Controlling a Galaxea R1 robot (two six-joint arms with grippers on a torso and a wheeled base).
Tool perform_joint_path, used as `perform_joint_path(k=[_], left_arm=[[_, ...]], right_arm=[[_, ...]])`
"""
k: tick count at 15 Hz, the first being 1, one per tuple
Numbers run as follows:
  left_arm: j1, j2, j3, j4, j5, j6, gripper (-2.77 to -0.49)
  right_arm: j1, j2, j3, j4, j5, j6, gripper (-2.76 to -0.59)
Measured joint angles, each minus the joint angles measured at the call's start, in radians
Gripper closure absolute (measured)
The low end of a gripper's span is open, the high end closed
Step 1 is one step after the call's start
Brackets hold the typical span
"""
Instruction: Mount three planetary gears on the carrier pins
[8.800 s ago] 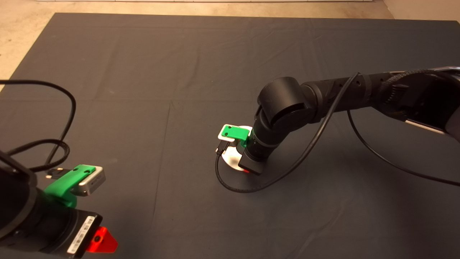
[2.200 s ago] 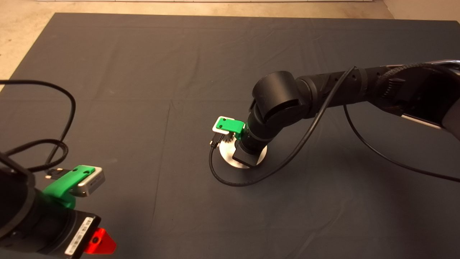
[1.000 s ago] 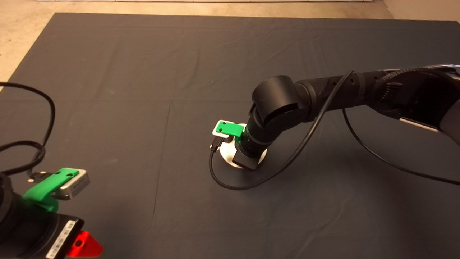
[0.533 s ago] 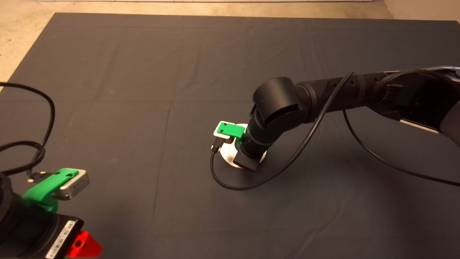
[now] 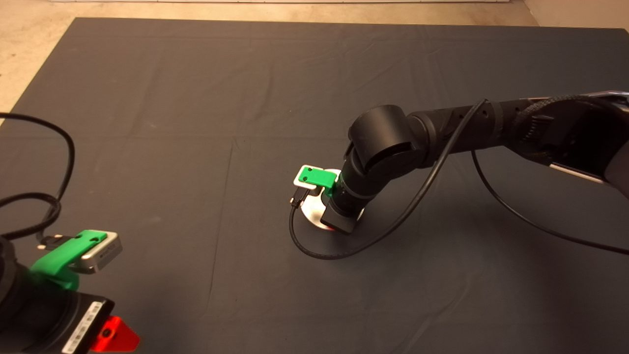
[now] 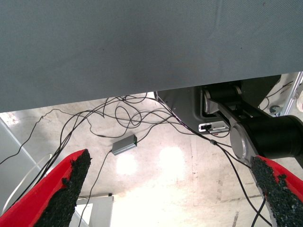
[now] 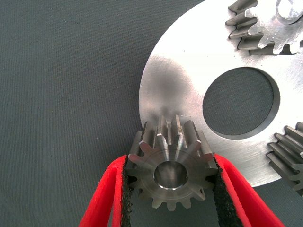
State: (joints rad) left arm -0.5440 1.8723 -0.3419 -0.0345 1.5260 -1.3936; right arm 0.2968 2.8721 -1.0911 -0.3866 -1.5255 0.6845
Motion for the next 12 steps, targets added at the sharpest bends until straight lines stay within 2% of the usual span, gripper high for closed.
perform_joint_path(k=[12], left_arm=[[0.0, -0.004, 0.0, 0.0, 0.0, 0.006, -2.47]], right_arm=[[-0.01, 0.001, 0.01, -0.003, -0.008, -0.003, -0.94]])
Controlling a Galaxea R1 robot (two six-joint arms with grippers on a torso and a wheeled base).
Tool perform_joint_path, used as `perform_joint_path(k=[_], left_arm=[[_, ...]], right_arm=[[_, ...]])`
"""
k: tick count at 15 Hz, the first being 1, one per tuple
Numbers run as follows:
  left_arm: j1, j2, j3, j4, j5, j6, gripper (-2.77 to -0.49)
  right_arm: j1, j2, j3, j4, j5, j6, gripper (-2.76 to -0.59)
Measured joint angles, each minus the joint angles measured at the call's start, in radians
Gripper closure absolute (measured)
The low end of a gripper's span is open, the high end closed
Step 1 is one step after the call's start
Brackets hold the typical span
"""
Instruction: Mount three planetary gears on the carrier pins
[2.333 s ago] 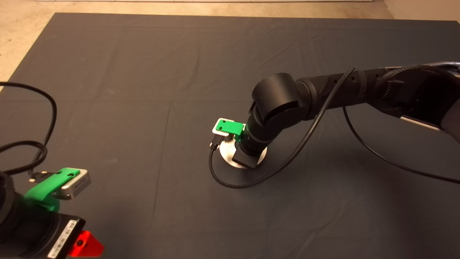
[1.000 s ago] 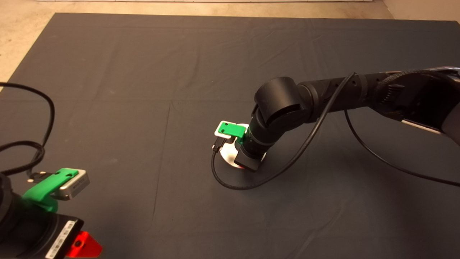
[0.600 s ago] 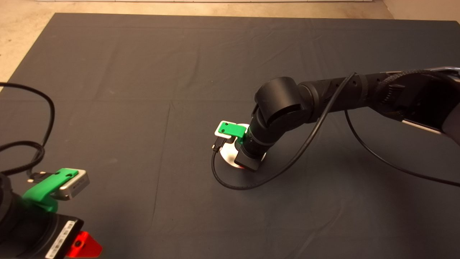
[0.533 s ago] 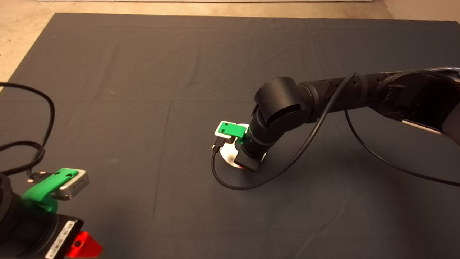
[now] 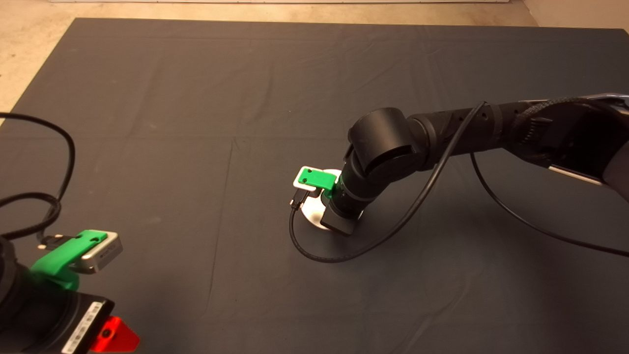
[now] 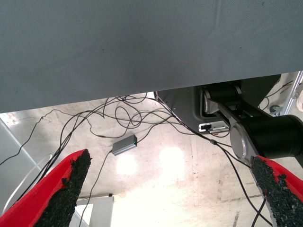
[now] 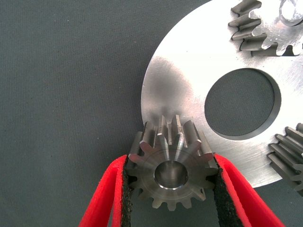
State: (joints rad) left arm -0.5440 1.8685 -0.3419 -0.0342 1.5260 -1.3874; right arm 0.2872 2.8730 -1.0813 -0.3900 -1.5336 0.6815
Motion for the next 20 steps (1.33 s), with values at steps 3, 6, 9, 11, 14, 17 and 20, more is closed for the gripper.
perform_joint_path(k=[3, 6, 9, 11, 14, 17, 20], left_arm=[[0.0, -0.016, 0.0, 0.0, 0.0, 0.01, -2.47], [0.0, -0.021, 0.0, 0.0, 0.0, 0.014, -2.47], [0.0, -0.024, 0.0, 0.0, 0.0, 0.016, -2.47], [0.0, -0.026, 0.0, 0.0, 0.0, 0.016, -2.47], [0.0, -0.026, 0.0, -0.001, 0.0, 0.016, -2.47], [0.0, -0.026, 0.0, -0.001, 0.0, 0.016, -2.47], [0.0, -0.026, 0.0, -0.004, 0.0, 0.017, -2.47]], right_arm=[[-0.001, 0.0, 0.001, -0.001, -0.001, 0.0, -0.94], [-0.001, 0.0, 0.002, -0.002, 0.0, 0.0, -0.94], [-0.001, -0.001, 0.002, -0.002, 0.0, 0.0, -0.94], [-0.001, -0.005, 0.002, -0.001, 0.005, 0.0, -0.94], [0.0, -0.012, 0.002, -0.001, 0.015, 0.0, -0.94], [0.001, -0.017, 0.002, -0.001, 0.018, 0.0, -0.94], [0.001, -0.021, 0.002, -0.001, 0.023, 0.0, -0.94]])
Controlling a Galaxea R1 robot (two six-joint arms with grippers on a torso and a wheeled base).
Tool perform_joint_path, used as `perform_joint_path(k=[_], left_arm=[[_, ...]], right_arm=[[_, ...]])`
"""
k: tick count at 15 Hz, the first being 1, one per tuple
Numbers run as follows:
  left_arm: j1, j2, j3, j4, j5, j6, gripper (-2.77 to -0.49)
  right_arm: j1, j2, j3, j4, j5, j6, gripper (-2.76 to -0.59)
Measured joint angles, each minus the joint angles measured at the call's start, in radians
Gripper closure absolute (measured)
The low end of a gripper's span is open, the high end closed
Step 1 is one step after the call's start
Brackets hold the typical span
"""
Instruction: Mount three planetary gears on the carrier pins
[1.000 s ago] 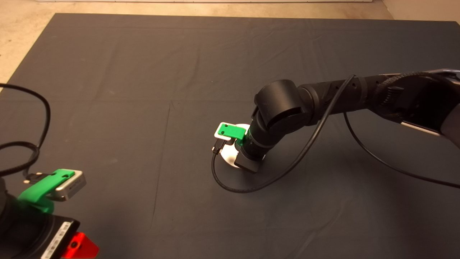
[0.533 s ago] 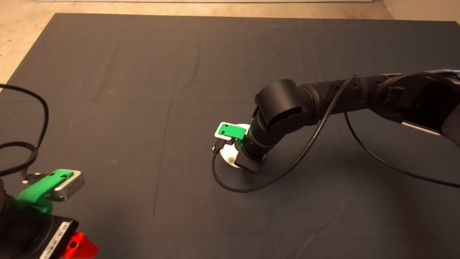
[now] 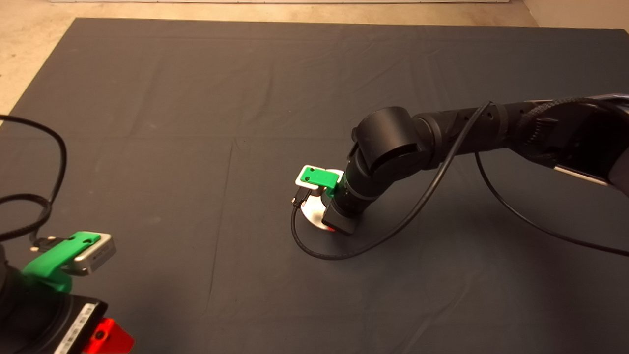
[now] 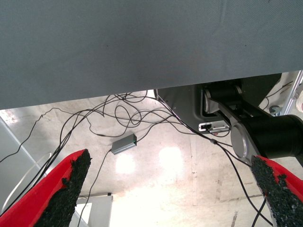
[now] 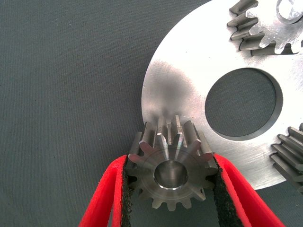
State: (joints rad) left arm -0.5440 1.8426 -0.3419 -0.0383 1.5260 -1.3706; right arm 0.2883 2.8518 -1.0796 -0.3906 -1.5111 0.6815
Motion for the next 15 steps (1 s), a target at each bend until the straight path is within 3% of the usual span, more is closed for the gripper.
perform_joint_path(k=[11, 13, 15], left_arm=[[0.0, 0.0, 0.0, -0.014, 0.0, 0.0, -2.47], [0.0, 0.0, 0.0, -0.015, 0.0, 0.0, -2.47], [0.0, 0.0, 0.0, -0.015, 0.0, 0.0, -2.47]], right_arm=[[0.001, -0.012, 0.004, 0.001, 0.018, 0.0, -0.94], [0.001, -0.012, 0.01, 0.001, 0.016, 0.0, -0.94], [-0.015, -0.015, 0.013, 0.001, 0.0, 0.0, -0.94]])
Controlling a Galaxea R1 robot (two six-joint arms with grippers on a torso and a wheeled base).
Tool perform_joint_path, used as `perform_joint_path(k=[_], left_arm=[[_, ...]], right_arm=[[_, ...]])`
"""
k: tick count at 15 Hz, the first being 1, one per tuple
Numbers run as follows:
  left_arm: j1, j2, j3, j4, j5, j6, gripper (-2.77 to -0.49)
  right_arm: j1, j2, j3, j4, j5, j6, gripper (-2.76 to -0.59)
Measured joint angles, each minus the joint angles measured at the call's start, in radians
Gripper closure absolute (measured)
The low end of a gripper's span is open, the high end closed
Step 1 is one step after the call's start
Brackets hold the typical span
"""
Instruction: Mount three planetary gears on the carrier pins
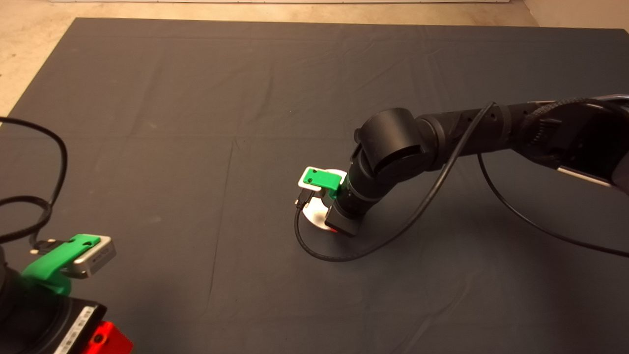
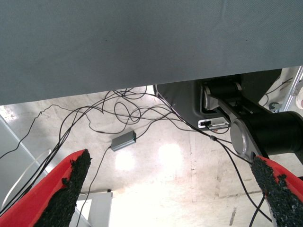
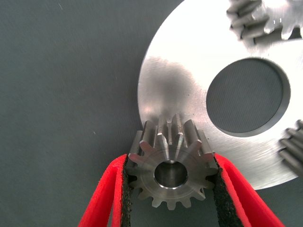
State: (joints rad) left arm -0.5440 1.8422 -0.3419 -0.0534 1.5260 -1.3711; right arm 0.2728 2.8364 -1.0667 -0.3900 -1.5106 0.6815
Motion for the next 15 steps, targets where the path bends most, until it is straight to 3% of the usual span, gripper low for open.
perform_joint_path(k=[1, 5, 15], left_arm=[[0.0, 0.0, 0.0, 0.0, 0.0, 0.0, -2.47], [0.0, 0.0, 0.0, 0.0, 0.0, 0.0, -2.47], [0.0, 0.0, 0.0, 0.0, 0.0, 0.0, -2.47]], right_arm=[[-0.008, -0.003, 0.0, 0.001, -0.011, 0.0, -0.94], [-0.006, -0.003, 0.011, 0.001, -0.027, 0.001, -0.94], [-0.006, 0.014, 0.024, 0.0, -0.033, 0.005, -0.95]])
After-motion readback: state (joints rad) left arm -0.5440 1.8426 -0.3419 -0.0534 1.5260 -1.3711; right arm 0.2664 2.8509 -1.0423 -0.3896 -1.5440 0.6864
